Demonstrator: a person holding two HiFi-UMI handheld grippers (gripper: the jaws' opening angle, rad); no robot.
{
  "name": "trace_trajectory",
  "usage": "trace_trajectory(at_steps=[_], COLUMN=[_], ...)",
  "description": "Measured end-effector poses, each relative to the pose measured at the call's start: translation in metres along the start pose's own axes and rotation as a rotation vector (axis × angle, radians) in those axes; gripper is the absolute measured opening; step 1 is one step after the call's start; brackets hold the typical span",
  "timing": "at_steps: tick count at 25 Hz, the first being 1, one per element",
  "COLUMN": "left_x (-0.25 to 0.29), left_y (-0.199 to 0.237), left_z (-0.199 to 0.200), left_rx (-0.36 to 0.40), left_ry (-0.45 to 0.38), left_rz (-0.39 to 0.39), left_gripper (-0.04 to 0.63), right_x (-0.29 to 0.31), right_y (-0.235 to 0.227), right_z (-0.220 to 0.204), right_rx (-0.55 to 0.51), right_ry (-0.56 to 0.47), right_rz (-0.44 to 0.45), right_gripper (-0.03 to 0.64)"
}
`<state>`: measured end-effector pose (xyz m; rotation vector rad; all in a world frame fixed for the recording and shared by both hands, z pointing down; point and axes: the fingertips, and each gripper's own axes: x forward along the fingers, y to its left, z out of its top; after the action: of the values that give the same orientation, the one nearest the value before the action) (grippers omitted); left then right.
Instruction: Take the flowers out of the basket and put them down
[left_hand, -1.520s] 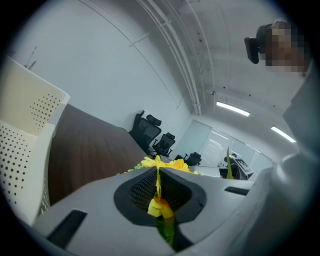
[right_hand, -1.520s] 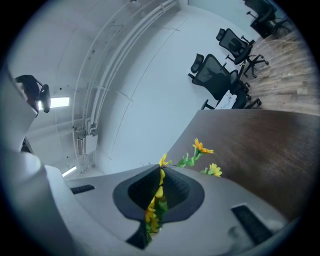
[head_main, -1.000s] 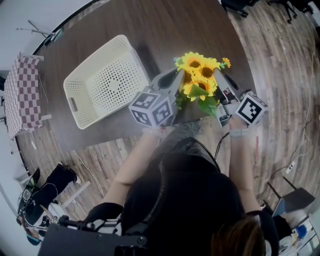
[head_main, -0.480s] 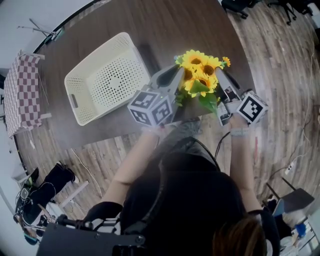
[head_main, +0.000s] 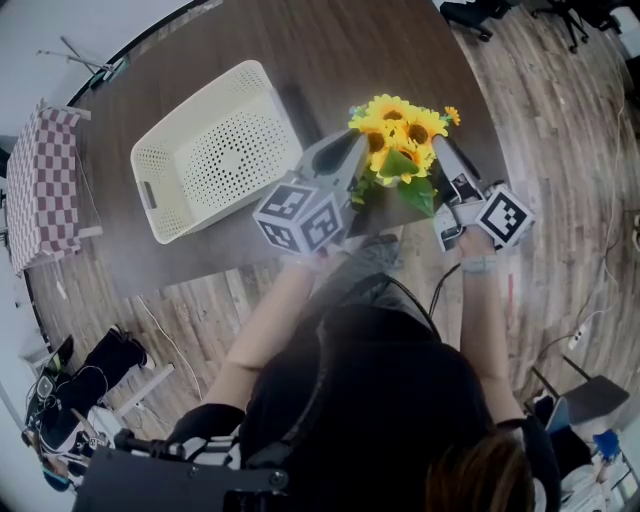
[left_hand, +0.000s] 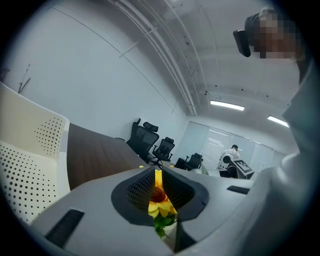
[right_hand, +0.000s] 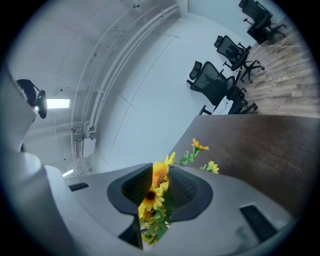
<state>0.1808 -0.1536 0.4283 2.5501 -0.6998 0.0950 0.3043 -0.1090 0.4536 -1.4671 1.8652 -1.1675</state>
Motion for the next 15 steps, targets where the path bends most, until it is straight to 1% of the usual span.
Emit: trace_trajectory(at_steps=[2,5,9,12,15], left_x=[-0.003,-0.008,-0.015,-0.02,-0.025], left_y=[-0.002,-0.004,-0.012,-0.021,-0.028], left_z=[0.001,0.0,-0.004,-0.008,-0.009], left_rx=[-0.003,-0.006,-0.005,0.005,0.013], left_ry=[-0.009,-0.013,-0.005,-0.003,-0.003], left_rz=[-0.005,-0.011,-0.043,-0.066,-0.084], left_gripper=[0.044,0.044,0.044,0.012,0.012], right_x=[-0.003,-0.009,-0.018,-0.026,-0.033], right_y=[0.0,0.0,0.003,0.008,0.015], right_z=[-0.001,-0.001,-0.003,-0.006,-0.008], right_rx=[0.013,0.006,0.018,0.003,-0.014], right_ry=[-0.013,-0.027,-0.053,-0.067,-0.082], right_rz=[-0.006,-0.015,-0.019,-0.02,-0.011], right_gripper=[0.103,0.103,0.103,0.103,0.103])
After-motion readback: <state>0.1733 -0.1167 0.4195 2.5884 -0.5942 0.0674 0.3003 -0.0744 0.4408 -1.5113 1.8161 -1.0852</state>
